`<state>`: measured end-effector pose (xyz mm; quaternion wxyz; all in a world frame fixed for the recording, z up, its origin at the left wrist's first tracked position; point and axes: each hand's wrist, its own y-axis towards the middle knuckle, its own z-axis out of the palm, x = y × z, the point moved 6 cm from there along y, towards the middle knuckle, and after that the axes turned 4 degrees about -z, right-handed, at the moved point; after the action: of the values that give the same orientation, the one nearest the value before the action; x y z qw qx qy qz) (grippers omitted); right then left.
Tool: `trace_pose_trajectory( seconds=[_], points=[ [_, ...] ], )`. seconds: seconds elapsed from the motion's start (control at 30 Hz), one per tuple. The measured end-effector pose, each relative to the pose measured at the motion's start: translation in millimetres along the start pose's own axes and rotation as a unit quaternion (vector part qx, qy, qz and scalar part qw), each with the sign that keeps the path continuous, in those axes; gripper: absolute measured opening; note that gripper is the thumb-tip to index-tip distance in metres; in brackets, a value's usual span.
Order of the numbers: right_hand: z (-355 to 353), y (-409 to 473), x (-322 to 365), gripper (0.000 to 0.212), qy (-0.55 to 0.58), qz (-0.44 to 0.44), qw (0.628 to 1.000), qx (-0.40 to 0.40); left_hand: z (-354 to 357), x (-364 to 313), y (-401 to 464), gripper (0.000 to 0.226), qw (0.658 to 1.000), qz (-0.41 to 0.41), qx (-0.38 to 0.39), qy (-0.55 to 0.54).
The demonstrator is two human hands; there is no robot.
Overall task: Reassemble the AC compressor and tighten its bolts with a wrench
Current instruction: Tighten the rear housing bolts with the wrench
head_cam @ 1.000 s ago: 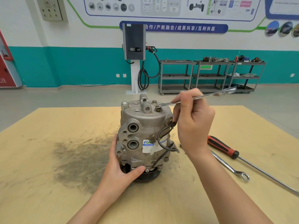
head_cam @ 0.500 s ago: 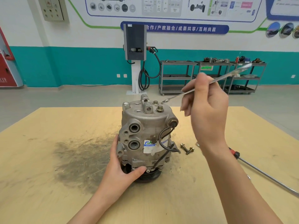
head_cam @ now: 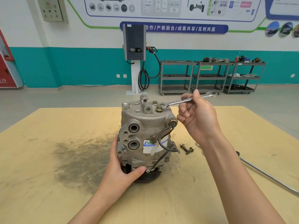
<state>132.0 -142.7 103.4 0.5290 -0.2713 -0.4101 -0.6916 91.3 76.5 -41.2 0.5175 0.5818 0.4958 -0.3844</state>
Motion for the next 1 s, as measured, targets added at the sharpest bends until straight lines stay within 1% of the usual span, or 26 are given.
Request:
trace_pose_trajectory(
  seconds=[0.2, 0.37, 0.43, 0.57, 0.67, 0.73, 0.8, 0.9, 1.0],
  points=[
    [-3.2, 4.2, -11.0, 0.038, 0.029, 0.045, 0.998, 0.011, 0.7, -1.6, -1.6, 0.119, 1.0, -0.001, 0.002, -0.008],
    [-6.4, 5.9, -19.2, 0.035, 0.003, 0.063, 0.998, 0.018, 1.1, -2.1, -2.2, 0.109, 1.0, -0.002, 0.002, -0.004],
    [-7.2, 5.2, -23.2, 0.034, 0.015, 0.092, 0.995, 0.02, 1.4, -2.9, -2.3, 0.114, 1.0, 0.003, 0.004, -0.008],
    [-3.8, 1.1, -31.3, 0.034, 0.074, 0.162, 0.983, 0.042, 1.2, -2.1, -2.1, 0.124, 1.0, 0.013, 0.012, -0.01],
    [-0.7, 0.9, -31.7, 0.035, 0.094, 0.17, 0.979, 0.054, 0.7, -2.2, -1.3, 0.129, 1.0, 0.012, 0.015, -0.008],
    [-0.7, 2.1, -29.1, 0.035, 0.085, 0.151, 0.984, 0.049, 0.7, -1.5, -0.4, 0.126, 1.0, 0.011, 0.013, -0.008],
    [-1.7, 3.7, -24.8, 0.035, 0.051, 0.105, 0.993, 0.032, 1.1, -0.8, 0.3, 0.123, 1.0, 0.011, 0.011, -0.012],
    [-1.2, 4.0, -15.3, 0.038, -0.02, -0.015, 1.0, -0.007, 1.6, -1.8, 0.3, 0.122, 1.0, 0.012, 0.01, -0.016],
    [1.4, -3.5, -3.9, 0.044, -0.076, -0.161, 0.983, -0.038, 1.7, -2.0, 0.3, 0.113, 1.0, 0.004, 0.007, -0.012]
  ],
)
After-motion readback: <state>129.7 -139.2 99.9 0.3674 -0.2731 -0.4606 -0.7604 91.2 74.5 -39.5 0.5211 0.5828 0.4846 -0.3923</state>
